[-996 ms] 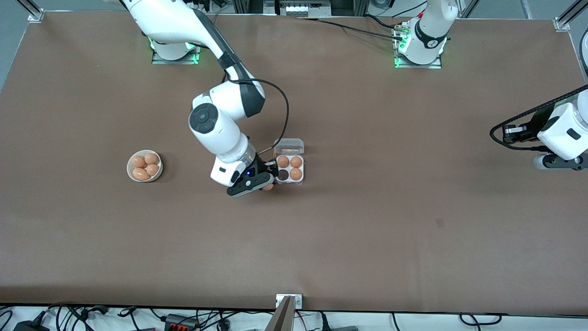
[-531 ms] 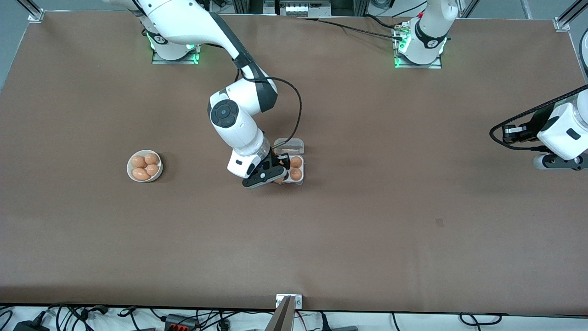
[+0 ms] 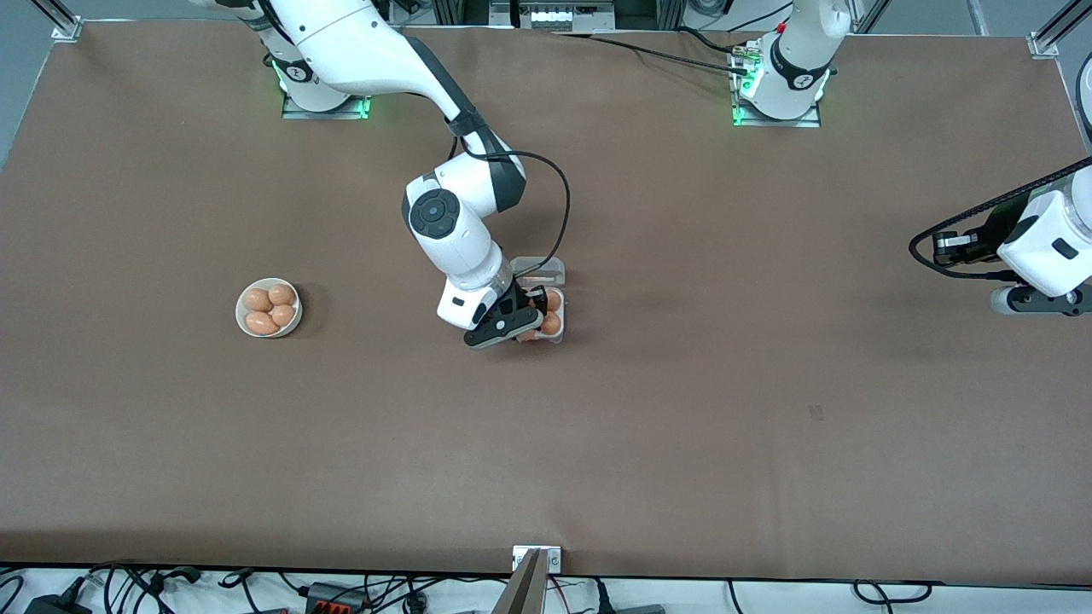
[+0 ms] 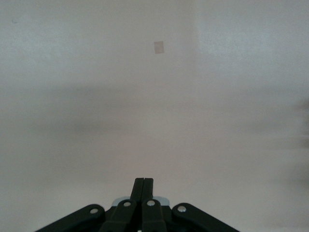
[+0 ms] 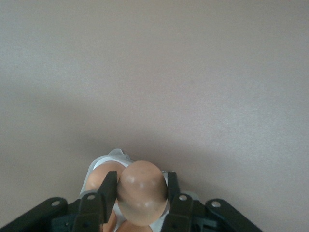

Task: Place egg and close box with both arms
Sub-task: 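Lower the egg into the empty carton cup and open the right gripper, then withdraw the right gripper while the left gripper reaches toward the carton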

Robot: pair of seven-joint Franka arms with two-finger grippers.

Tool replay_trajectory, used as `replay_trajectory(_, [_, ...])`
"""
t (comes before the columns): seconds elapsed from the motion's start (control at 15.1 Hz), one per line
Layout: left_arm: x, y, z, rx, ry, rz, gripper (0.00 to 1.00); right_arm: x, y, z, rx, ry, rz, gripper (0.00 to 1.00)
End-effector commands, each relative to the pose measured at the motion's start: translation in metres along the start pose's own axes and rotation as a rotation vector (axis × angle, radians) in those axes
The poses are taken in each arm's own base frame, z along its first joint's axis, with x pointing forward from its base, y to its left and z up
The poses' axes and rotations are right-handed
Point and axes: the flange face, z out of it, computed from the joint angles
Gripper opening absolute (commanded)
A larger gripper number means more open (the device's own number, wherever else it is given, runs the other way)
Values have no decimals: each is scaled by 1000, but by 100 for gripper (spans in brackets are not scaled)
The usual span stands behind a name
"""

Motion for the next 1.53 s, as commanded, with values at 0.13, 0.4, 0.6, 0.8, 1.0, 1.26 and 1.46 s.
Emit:
replay_trajectory(0.13, [1, 1, -6, -5, -3, 22, 1, -1, -1, 2, -11, 13, -4, 19])
replay_trajectory(0.4, [1, 2, -6, -6, -3, 23, 1, -4, 0, 4, -14, 3, -6, 19])
replay_trajectory(0.6, [1, 2, -6, -8, -3, 23, 2, -5, 1, 7, -16, -2, -6, 20])
replay_trajectory(0.8, [1, 2, -6, -8, -3, 23, 2, -5, 1, 7, -15, -3, -3, 56])
replay_trajectory(1.0, [1, 2, -6, -8, -3, 23, 2, -4, 1, 6, -15, -4, 1, 100])
replay_trajectory(1.26, [1, 2, -6, -9, -4, 24, 2, 14, 13, -28, -25, -60, 20, 100])
replay_trajectory(1.46, [1, 2, -6, -9, -4, 22, 2, 44, 48, -89, -72, -134, 63, 100])
